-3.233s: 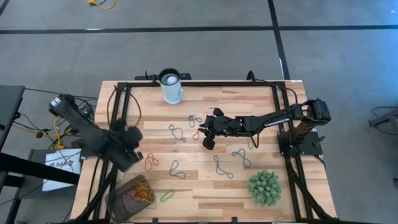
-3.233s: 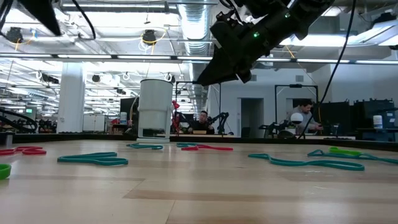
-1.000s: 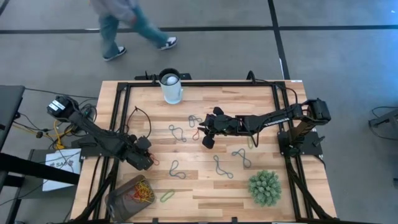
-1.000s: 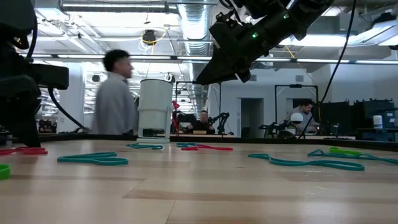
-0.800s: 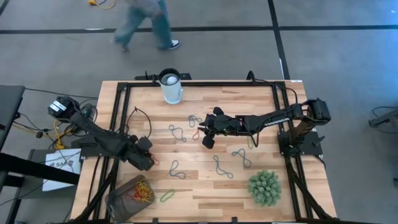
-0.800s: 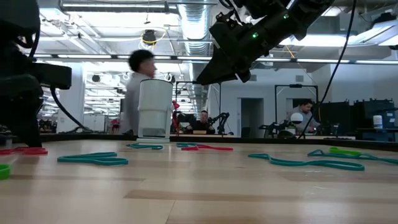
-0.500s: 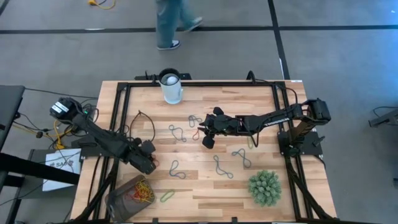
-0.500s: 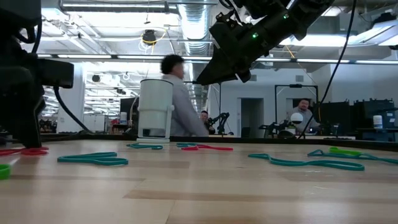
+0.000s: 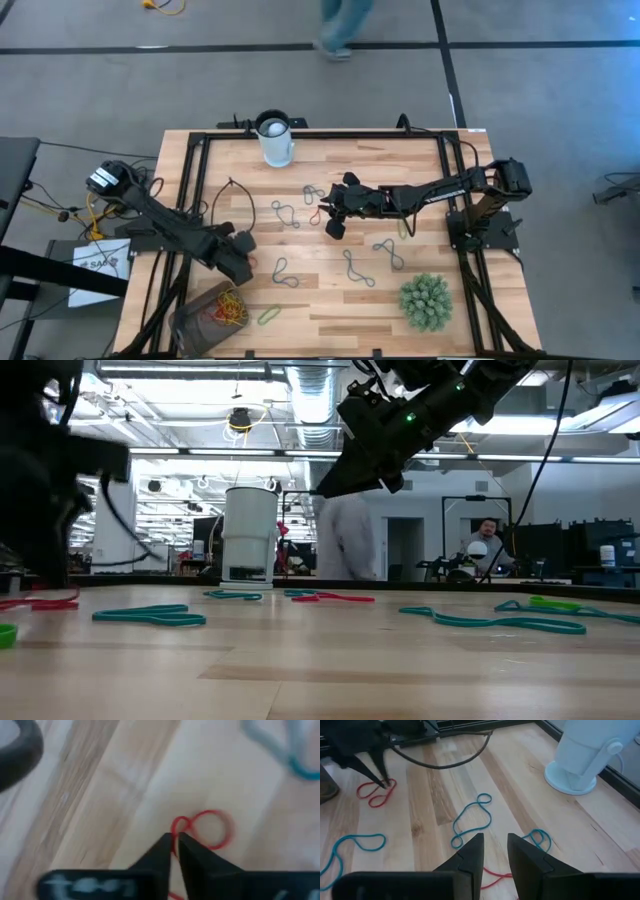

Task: Pick and place items into bin
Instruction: Put the red rubber band into the black bin

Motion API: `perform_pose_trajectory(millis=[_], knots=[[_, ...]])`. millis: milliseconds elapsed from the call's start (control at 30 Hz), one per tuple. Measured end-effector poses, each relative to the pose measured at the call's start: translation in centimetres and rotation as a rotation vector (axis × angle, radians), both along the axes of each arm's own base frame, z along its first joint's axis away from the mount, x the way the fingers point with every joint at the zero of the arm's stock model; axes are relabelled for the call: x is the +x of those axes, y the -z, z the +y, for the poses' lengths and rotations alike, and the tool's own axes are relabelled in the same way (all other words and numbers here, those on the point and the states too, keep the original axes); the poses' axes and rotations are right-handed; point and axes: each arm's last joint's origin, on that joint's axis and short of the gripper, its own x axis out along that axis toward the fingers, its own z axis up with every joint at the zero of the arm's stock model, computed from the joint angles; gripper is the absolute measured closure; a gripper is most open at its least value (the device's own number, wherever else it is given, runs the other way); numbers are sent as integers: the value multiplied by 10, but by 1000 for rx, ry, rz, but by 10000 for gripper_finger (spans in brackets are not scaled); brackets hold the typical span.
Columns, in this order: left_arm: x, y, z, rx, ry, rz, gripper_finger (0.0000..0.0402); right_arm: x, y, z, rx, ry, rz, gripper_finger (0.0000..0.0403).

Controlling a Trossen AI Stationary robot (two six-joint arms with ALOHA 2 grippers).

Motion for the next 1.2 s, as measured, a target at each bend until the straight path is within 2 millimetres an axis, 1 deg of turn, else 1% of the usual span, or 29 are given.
perform_pose_trajectory(millis=[33,167,267,367,433,533,633,733,800,900,1067,1200], knots=[[2,-5,-1,4,9,2,392,0,0,0,0,0,-1,321],[10,-34,-6,33,44,39,399,0,0,0,0,0,2,321],[15,-65,-14,35,61,48,400,0,0,0,0,0,1,321],[13,-103,-22,48,93,66,401,0,0,0,0,0,0,321],[8,-130,-27,65,93,76,401,0,0,0,0,0,0,321],[-5,-167,-32,69,85,82,401,0,0,0,0,0,1,321],[-20,-192,-43,-4,142,107,401,0,0,0,0,0,2,321],[-32,-202,-59,-135,219,138,401,0,0,0,0,0,6,321],[-39,-203,-71,-210,252,155,401,0,1,0,0,0,10,321],[-49,-201,-84,-248,290,136,401,0,1,0,0,0,10,321],[-59,-189,-101,-217,353,40,401,0,1,0,0,0,10,321],[-60,-172,-110,-217,363,-15,401,0,1,0,0,0,10,321]])
